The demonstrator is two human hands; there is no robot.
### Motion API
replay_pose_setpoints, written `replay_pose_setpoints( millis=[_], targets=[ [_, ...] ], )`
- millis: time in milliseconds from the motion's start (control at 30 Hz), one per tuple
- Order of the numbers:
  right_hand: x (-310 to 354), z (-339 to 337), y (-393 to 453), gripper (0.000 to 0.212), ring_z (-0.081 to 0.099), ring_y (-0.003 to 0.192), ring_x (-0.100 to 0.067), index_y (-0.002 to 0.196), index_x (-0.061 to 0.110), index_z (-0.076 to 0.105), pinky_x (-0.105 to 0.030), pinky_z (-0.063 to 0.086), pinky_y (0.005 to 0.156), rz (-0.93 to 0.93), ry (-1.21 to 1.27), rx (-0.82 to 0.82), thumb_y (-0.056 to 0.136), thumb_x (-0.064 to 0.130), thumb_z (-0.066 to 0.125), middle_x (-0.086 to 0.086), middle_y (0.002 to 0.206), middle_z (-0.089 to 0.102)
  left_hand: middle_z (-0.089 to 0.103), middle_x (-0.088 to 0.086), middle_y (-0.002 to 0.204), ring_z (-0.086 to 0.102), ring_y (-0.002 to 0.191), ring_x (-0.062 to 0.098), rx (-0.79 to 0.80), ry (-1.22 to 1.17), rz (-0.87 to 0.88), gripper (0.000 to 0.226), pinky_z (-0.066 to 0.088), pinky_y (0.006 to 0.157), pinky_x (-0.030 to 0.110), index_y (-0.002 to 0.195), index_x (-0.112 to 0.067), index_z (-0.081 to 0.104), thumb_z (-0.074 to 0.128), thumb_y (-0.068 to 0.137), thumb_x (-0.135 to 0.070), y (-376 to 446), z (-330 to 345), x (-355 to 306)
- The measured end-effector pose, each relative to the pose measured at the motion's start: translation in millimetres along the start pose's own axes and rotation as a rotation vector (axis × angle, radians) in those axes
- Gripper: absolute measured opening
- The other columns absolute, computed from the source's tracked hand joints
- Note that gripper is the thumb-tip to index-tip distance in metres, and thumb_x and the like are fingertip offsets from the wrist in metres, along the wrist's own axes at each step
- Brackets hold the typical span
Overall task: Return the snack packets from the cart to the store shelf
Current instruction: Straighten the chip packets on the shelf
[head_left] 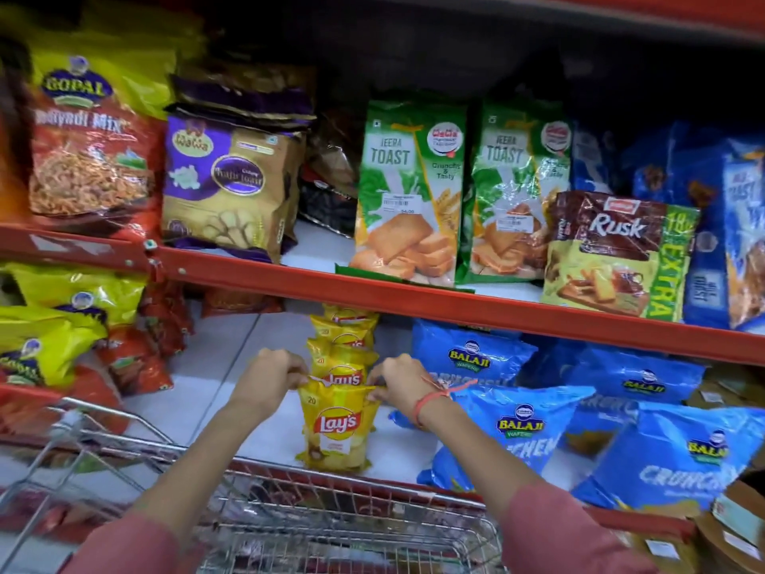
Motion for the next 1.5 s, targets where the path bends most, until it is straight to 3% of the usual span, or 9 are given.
replay_pose_setpoints(
  millis=[233, 400, 533, 667, 800, 1000, 1133, 1333, 1500],
  targets=[
    [8, -2, -1, 0.032, 0.063, 0.104, -0.032, 0.109, 0.02, 0.066, -0.041, 0.053, 0.093, 0.02, 0.043, -0.017, 0.079, 0.028, 0.072, -0.014, 0.11, 0.07, 0.076, 0.015, 0.084, 0.068, 0.087, 0.03, -0.029, 0.058, -0.011, 0.008, 0.054, 0.081, 0.035, 0.085, -0.009, 0.072, 0.068, 0.079, -0.011, -3, -2, 4],
    [-10, -24, -31, 0.039, 0.063, 0.106, -0.024, 0.115, 0.018, 0.063, -0.039, 0.051, 0.095, -0.03, 0.161, -0.108, 0.077, 0.026, 0.073, -0.008, 0.112, 0.071, 0.074, 0.014, 0.102, 0.066, 0.1, 0.032, -0.108, 0.147, 0.03, 0.028, 0.053, 0.086, 0.041, 0.102, -0.011, 0.066, 0.071, 0.077, -0.021, -13, -4, -30],
    [-52, -51, -65, 0.05, 0.056, 0.117, -0.023, 0.122, 0.02, 0.058, -0.038, 0.046, 0.099, 0.022, 0.107, -0.119, 0.076, 0.03, 0.075, -0.004, 0.126, 0.064, 0.073, 0.009, 0.108, 0.066, 0.101, 0.022, -0.077, -0.037, 0.169, 0.036, 0.051, 0.09, 0.032, 0.104, -0.014, 0.068, 0.076, 0.072, -0.026, -17, 15, -80],
    [-113, -75, -98, 0.064, 0.053, 0.119, -0.03, 0.128, 0.023, 0.051, -0.041, 0.048, 0.096, 0.207, -0.041, -0.035, 0.071, 0.033, 0.078, -0.011, 0.128, 0.06, 0.073, 0.011, 0.108, 0.067, 0.099, 0.019, 0.027, -0.099, 0.252, 0.036, 0.05, 0.089, 0.027, 0.106, -0.008, 0.067, 0.073, 0.075, -0.025, -14, 49, -133],
    [-167, -92, -126, 0.051, 0.057, 0.116, -0.028, 0.122, 0.022, 0.057, -0.04, 0.05, 0.096, 0.338, -0.108, -0.072, 0.075, 0.027, 0.076, -0.013, 0.122, 0.063, 0.075, 0.013, 0.101, 0.069, 0.092, 0.02, 0.065, -0.118, 0.245, 0.03, 0.054, 0.088, 0.032, 0.102, -0.007, 0.068, 0.072, 0.077, -0.024, -7, 77, -169],
    [-193, -90, -137, 0.037, 0.061, 0.109, -0.027, 0.107, 0.023, 0.067, -0.041, 0.052, 0.092, 0.327, -0.033, -0.145, 0.071, 0.025, 0.079, -0.01, 0.114, 0.069, 0.075, 0.017, 0.079, 0.066, 0.069, 0.021, 0.046, -0.004, 0.171, 0.017, 0.054, 0.068, 0.029, 0.083, -0.004, 0.072, 0.061, 0.086, -0.017, 1, 85, -187],
    [-181, -87, -130, 0.031, 0.064, 0.101, -0.024, 0.099, 0.022, 0.071, -0.037, 0.055, 0.085, 0.274, 0.01, -0.193, 0.07, 0.026, 0.08, -0.007, 0.105, 0.072, 0.075, 0.016, 0.086, 0.068, 0.082, 0.027, 0.016, 0.059, 0.13, 0.018, 0.05, 0.07, 0.033, 0.082, -0.006, 0.07, 0.057, 0.088, -0.016, 2, 73, -175],
    [-162, -80, -119, 0.028, 0.066, 0.097, -0.025, 0.098, 0.02, 0.072, -0.034, 0.054, 0.083, 0.227, 0.056, -0.219, 0.071, 0.023, 0.08, -0.009, 0.102, 0.073, 0.074, 0.015, 0.092, 0.065, 0.087, 0.028, -0.031, 0.141, 0.127, 0.019, 0.042, 0.068, 0.03, 0.09, -0.004, 0.068, 0.054, 0.09, -0.016, -6, 57, -161],
    [-163, -79, -120, 0.027, 0.066, 0.097, -0.025, 0.097, 0.018, 0.072, -0.035, 0.055, 0.087, 0.236, 0.097, -0.213, 0.071, 0.018, 0.08, -0.011, 0.102, 0.073, 0.074, 0.016, 0.094, 0.065, 0.09, 0.029, -0.06, 0.169, 0.14, 0.019, 0.047, 0.074, 0.033, 0.095, -0.007, 0.069, 0.054, 0.09, -0.016, -11, 60, -161]
  ],
)
Point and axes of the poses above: each hand's wrist, its own y-axis towards the middle knuckle, its own z-axis out of the palm, x = y × z, the point moved 3 cm from there along y, towards the middle knuckle
